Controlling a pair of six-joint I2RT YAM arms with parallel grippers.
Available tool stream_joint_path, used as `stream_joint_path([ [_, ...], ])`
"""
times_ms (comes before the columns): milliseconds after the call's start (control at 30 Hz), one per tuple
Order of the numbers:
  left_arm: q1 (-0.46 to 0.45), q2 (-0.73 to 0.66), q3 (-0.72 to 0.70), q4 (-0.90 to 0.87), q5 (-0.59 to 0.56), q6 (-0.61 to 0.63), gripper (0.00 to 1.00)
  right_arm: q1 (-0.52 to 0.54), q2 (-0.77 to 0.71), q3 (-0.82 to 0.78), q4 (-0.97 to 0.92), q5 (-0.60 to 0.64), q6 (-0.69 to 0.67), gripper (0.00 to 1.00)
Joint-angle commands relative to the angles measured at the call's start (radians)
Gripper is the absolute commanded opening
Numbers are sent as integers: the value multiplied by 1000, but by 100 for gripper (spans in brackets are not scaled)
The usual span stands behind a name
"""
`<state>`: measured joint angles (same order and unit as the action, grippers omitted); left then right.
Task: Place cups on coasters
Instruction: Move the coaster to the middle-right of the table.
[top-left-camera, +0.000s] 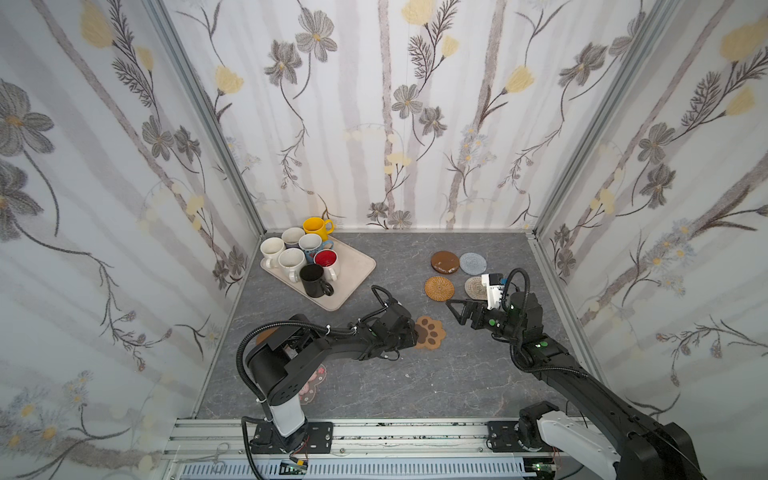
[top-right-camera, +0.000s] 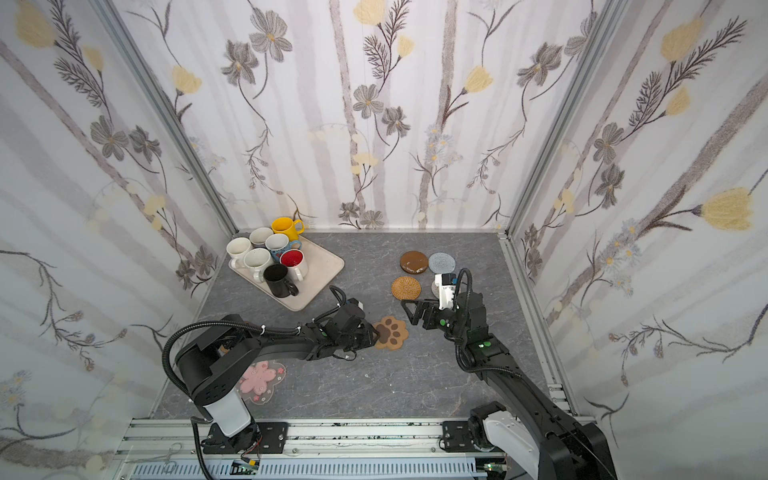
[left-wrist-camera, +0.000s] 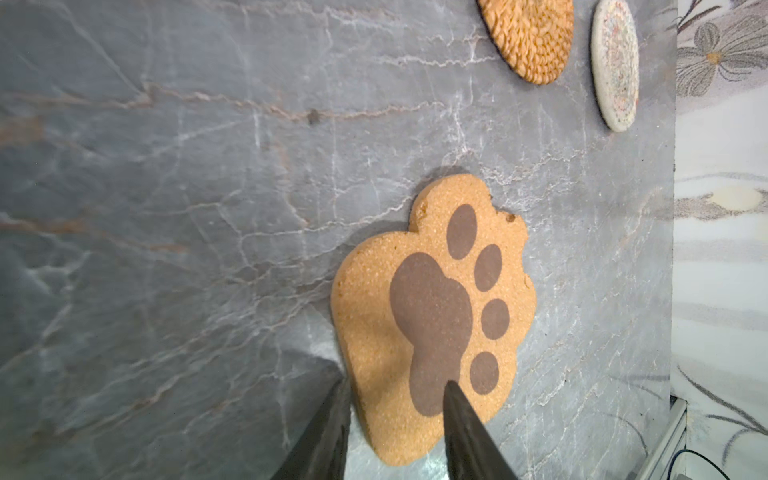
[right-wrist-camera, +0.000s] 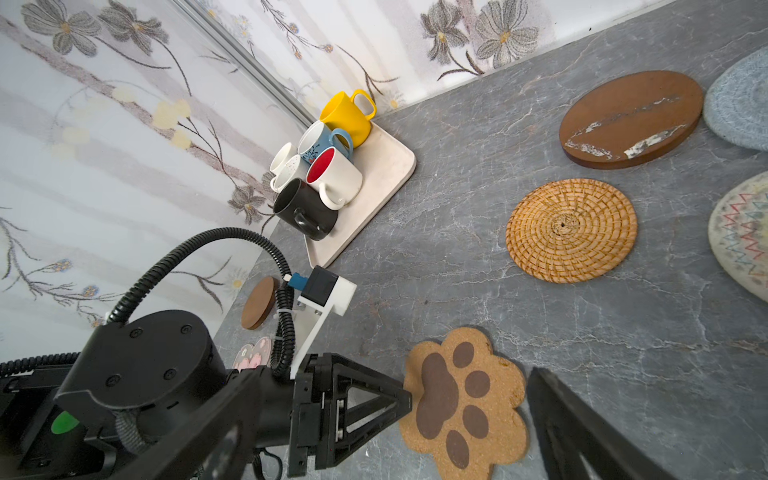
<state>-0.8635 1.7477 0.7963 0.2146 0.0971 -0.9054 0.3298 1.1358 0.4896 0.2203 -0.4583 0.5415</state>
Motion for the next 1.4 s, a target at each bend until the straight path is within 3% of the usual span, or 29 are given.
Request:
stream_joint_path([
  [0, -29, 145, 177, 14, 14, -5, 40, -30, -58, -20, -26, -28, -6, 100],
  [300, -73, 367, 461, 14, 49, -18, 39, -96, -101, -29, -53, -33, 15, 100],
  [567, -75, 403, 555, 5, 42, -1, 41, -128, -97, -32, -63, -10, 18, 100],
  [733, -69, 312, 505, -2, 4, 41, 48, -146, -72, -36, -81, 36, 14, 100],
  [1100, 2, 8, 222, 2, -11, 133, 67, -164, -70, -4, -162, 106, 31, 100],
  [1267, 69, -203, 57, -2, -22, 170, 96, -18, -88, 25, -202, 284, 45, 100],
  [1367, 107, -324, -33, -15, -21, 173, 100, 81, -47, 61, -191, 343, 92, 100],
])
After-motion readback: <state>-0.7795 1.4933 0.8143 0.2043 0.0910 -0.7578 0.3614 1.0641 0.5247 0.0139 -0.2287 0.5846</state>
